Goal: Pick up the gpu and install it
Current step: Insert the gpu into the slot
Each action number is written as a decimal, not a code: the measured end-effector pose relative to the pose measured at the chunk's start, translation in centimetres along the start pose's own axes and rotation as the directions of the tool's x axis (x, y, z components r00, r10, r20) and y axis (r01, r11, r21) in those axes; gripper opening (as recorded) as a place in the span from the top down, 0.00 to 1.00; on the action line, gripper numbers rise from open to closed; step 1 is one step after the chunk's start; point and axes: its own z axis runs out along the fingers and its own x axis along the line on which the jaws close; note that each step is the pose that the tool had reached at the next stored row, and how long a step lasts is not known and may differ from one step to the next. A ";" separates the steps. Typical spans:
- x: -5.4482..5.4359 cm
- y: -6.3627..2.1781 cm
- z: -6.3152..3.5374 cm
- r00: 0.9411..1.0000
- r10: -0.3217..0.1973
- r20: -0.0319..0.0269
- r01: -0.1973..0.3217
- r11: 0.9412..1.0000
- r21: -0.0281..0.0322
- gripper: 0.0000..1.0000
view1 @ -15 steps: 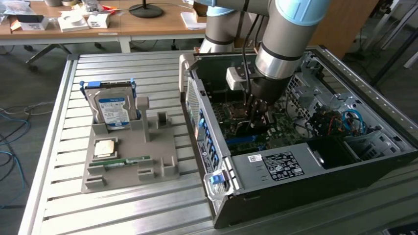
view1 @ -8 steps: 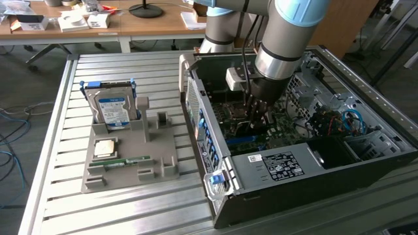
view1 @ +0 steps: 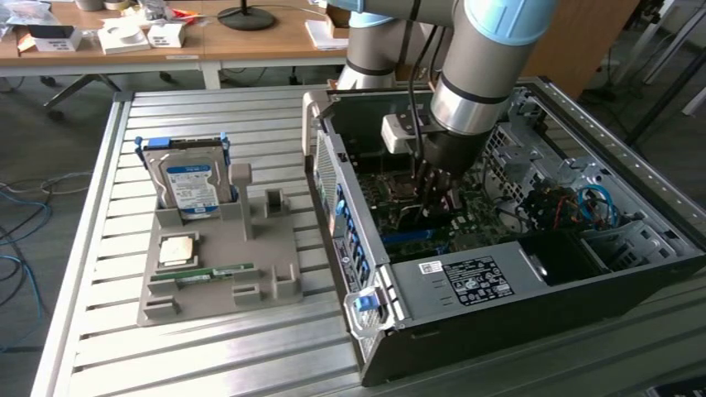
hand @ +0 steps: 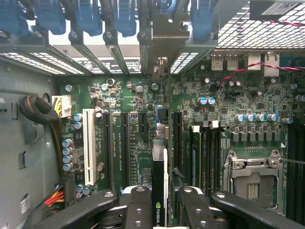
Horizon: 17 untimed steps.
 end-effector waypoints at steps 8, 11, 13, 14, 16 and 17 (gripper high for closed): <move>0.0 -0.01 0.16 1.000 0.000 0.000 0.000 1.000 0.000 0.74; 0.0 -0.01 0.27 1.000 0.000 0.000 0.000 1.000 0.000 0.74; 0.0 0.00 0.27 1.000 0.000 0.000 0.000 1.000 0.000 0.74; 0.0 0.00 0.28 1.000 0.000 0.000 0.000 1.000 0.000 0.74; 0.0 0.04 0.37 1.000 0.000 0.000 0.000 1.000 0.000 0.74; 0.0 0.03 0.36 1.000 0.000 0.000 0.000 1.000 0.000 0.74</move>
